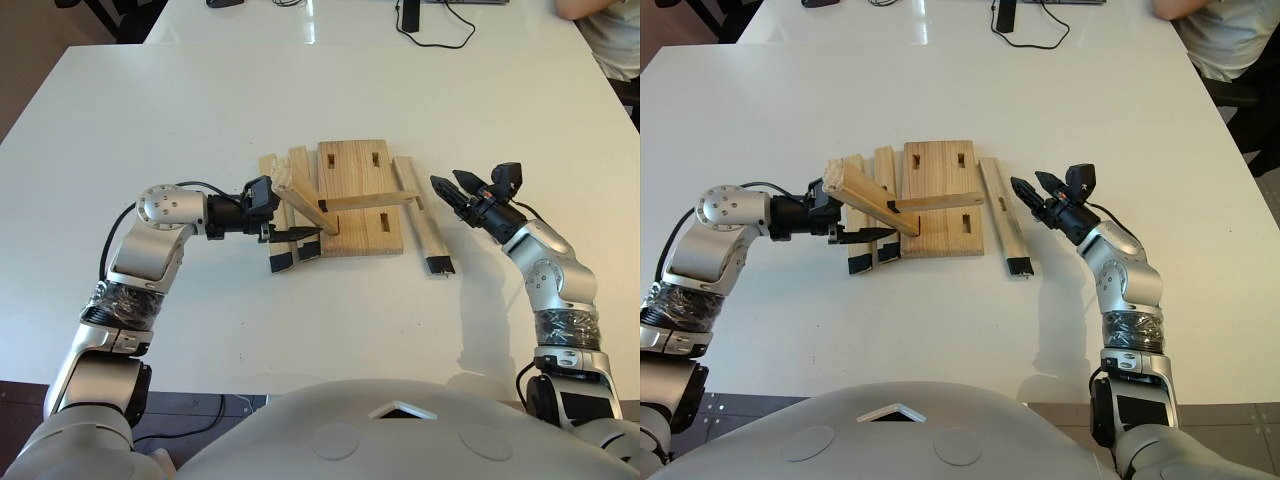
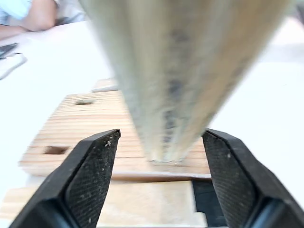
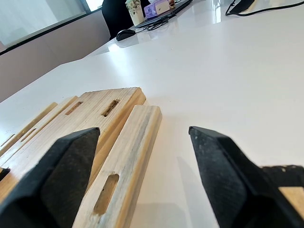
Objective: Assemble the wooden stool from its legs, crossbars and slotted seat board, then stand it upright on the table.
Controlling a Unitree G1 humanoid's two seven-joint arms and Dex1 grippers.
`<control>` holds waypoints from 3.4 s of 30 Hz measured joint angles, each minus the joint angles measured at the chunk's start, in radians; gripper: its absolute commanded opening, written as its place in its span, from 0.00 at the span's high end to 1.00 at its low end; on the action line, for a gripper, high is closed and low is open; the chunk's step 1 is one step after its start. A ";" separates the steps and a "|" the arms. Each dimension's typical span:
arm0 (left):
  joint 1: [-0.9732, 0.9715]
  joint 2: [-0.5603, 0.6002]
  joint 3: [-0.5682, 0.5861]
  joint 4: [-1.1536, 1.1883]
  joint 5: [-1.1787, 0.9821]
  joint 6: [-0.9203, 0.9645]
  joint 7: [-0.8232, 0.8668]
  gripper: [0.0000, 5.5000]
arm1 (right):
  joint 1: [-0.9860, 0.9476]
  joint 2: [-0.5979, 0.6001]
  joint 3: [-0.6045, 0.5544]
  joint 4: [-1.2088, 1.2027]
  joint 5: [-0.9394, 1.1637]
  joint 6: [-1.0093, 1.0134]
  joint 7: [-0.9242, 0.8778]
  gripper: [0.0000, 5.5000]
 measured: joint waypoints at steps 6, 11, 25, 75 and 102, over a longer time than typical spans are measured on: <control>0.106 0.067 0.110 -0.106 -0.008 0.027 0.027 0.44 | 0.038 0.036 -0.029 0.000 0.007 -0.016 -0.027 0.37; 0.230 0.064 0.149 -0.137 0.042 0.052 0.146 0.44 | 0.062 0.042 -0.032 -0.003 0.006 -0.019 -0.039 0.37; 0.398 -0.531 0.146 -0.571 0.129 0.748 1.096 0.44 | -0.007 -0.008 -0.051 0.037 -0.006 -0.018 -0.052 0.37; 0.317 -0.542 0.185 -0.691 0.159 1.321 1.149 0.25 | 0.060 0.049 -0.023 -0.019 -0.026 -0.010 -0.078 0.37; 0.314 -0.568 0.273 -0.669 0.161 1.293 1.119 0.63 | -0.186 0.091 -0.099 -0.044 -0.063 -0.047 -0.345 0.37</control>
